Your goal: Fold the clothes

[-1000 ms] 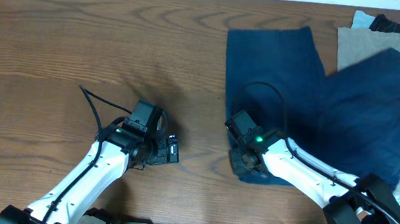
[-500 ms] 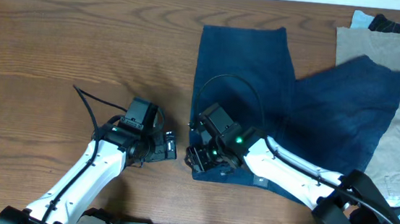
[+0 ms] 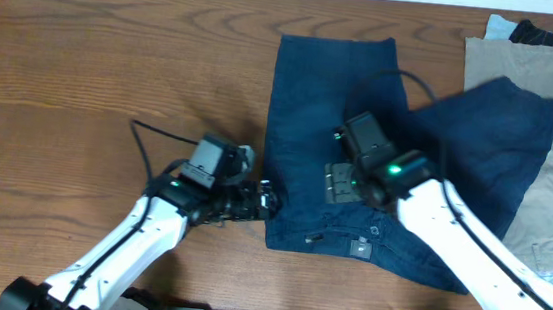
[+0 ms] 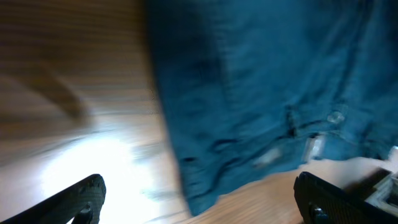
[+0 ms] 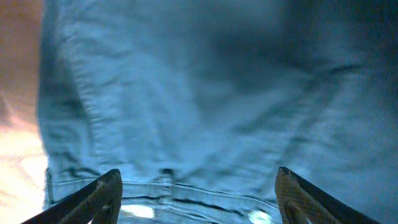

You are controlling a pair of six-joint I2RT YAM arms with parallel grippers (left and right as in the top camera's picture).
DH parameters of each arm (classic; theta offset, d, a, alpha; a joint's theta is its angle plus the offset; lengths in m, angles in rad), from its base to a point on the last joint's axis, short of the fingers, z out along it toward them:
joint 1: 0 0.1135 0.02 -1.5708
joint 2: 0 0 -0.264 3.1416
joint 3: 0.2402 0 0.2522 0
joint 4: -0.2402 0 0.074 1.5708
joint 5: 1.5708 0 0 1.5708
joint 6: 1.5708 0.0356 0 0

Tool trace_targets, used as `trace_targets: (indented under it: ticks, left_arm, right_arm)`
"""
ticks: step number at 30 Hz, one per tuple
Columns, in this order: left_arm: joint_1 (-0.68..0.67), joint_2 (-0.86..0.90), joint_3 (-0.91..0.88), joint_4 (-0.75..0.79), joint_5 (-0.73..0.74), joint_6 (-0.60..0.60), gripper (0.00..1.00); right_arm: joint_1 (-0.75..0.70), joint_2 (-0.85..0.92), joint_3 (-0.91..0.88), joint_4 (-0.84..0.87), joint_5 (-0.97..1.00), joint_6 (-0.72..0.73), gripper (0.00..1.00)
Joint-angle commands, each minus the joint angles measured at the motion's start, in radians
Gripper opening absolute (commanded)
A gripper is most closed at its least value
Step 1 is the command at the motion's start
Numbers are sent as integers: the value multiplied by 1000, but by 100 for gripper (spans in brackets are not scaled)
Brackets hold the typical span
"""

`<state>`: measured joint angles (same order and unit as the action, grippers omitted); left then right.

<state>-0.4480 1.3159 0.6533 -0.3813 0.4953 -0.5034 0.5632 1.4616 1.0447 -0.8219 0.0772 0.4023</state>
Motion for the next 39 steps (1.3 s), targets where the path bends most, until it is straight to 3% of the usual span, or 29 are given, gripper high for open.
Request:
trace_targets:
  ticks: [1, 9, 12, 14, 15, 16, 21, 28, 32, 33, 36, 37, 38, 39]
  left_arm:
    - [-55, 48, 7, 29, 10, -71, 98]
    - [-143, 212, 7, 53, -49, -243, 99]
    - [-172, 255, 7, 108, -5, -243, 86]
    - [-188, 266, 7, 138, 14, -243, 58]
    - [-189, 265, 7, 138, 13, -242, 26]
    - [-189, 263, 7, 138, 13, -237, 8]
    - [-70, 240, 14, 67, -31, -130, 6]
    - [346, 191, 200, -29, -149, 37, 6]
    - [528, 192, 368, -29, -149, 40, 6]
    - [569, 192, 408, -31, -143, 39, 13]
    - [616, 191, 438, -70, -101, 40, 76]
    - [623, 192, 437, -105, -87, 39, 91]
    - [623, 193, 437, -151, -85, 40, 98]
    - [621, 194, 434, -211, -85, 40, 98]
  right_arm:
    - [-48, -52, 13, -33, 50, 9, 77]
    - [-138, -132, 13, -111, 51, 8, 79]
    - [-162, -138, 13, -123, 55, 8, 77]
    - [-178, -138, 13, -137, 60, 9, 75]
    - [-188, -137, 13, -143, 70, 9, 74]
    - [-195, -137, 13, -149, 81, 9, 72]
    - [-240, -138, 13, -191, 103, 9, 71]
    - [-269, -138, 13, -216, 103, 9, 71]
    - [-269, -137, 13, -216, 98, 9, 72]
    - [-269, -138, 13, -216, 98, 9, 72]
    - [-269, -137, 13, -215, 99, 9, 74]
    - [-269, -137, 13, -214, 99, 9, 75]
    - [-269, -137, 13, -214, 99, 9, 75]
    - [-269, -137, 13, -214, 99, 9, 76]
